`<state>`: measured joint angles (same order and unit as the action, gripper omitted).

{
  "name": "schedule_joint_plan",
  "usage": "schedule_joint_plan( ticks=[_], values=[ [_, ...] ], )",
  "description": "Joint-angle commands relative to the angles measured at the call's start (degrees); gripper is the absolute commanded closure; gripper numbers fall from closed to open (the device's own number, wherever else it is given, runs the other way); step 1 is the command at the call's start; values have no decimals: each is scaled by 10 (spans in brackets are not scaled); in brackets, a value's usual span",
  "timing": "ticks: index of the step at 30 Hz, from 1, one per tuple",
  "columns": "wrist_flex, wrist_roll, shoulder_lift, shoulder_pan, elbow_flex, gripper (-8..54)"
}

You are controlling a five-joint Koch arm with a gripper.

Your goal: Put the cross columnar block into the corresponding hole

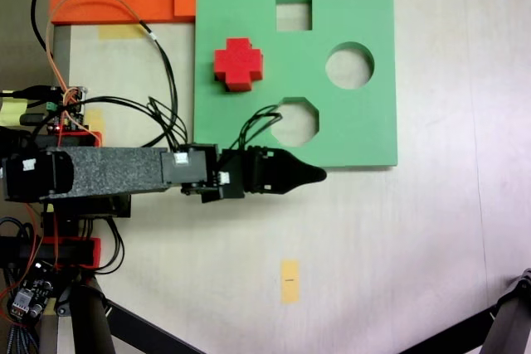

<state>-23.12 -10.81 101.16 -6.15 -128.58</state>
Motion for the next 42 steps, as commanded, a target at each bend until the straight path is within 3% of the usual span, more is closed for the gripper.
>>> schedule_joint_plan(
  ticks=[1, 10, 13, 16, 18, 26, 28, 42],
  values=[
    [43, 26, 72, 11, -37, -55],
    [50, 65, 319, 49, -267, -31],
    [84, 92, 319, 50, -342, -32],
    [261, 97, 317, 35, -462, -30],
    [318, 97, 317, 27, -510, 8],
    [236, 88, 317, 46, -511, 76],
    [235, 88, 317, 44, -511, 124],
    [235, 88, 317, 44, -511, 117]
  ],
)
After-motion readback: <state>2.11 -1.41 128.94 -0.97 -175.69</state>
